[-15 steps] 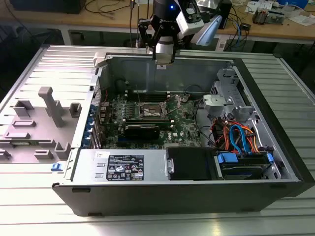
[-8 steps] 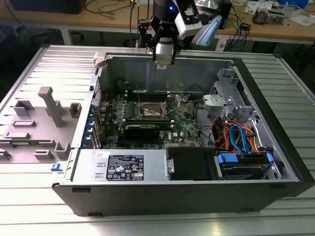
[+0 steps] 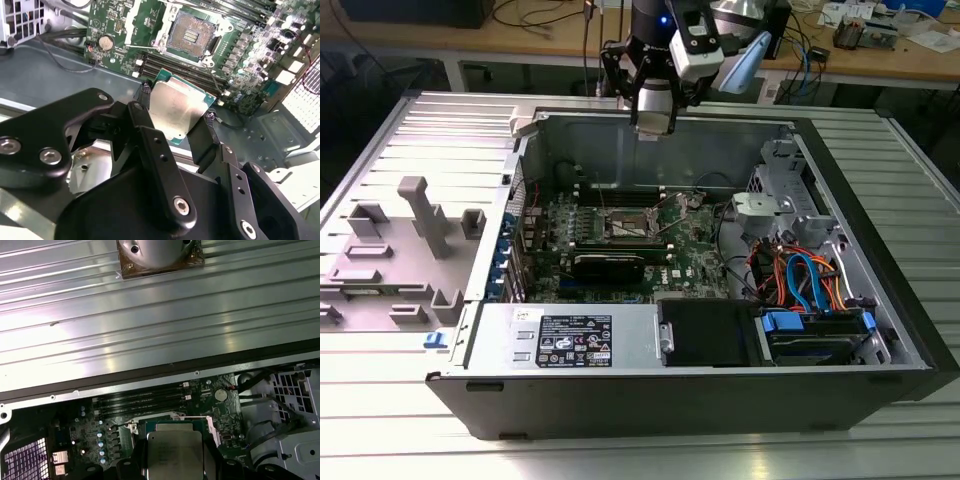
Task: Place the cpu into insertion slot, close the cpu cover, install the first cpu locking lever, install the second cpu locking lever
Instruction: 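Place the cpu into insertion slot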
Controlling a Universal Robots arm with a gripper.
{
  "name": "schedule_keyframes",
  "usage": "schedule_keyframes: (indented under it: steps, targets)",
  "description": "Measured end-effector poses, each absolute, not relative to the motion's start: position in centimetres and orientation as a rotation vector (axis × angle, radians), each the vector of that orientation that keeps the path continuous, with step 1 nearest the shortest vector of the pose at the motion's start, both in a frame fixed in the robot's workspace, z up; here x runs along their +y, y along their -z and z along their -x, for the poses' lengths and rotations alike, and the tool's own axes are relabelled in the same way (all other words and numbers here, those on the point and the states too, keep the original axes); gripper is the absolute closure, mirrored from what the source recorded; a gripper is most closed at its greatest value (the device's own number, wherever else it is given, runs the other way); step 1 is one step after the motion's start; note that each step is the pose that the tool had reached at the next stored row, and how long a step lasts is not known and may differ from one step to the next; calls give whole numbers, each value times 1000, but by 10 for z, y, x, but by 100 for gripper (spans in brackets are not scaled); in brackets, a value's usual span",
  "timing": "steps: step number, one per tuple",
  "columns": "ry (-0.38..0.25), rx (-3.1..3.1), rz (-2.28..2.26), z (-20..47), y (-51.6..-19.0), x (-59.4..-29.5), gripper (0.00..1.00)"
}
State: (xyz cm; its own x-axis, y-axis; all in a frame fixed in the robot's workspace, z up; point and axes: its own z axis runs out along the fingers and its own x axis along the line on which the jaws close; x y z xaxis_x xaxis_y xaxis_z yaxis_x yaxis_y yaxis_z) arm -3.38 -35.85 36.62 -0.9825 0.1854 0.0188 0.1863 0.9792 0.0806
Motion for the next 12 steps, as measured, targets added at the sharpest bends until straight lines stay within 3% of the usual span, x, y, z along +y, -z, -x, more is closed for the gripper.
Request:
schedule_keyframes:
  steps: [12]
  targets:
    - [128, -3112, 316, 34, -365, -359, 45]
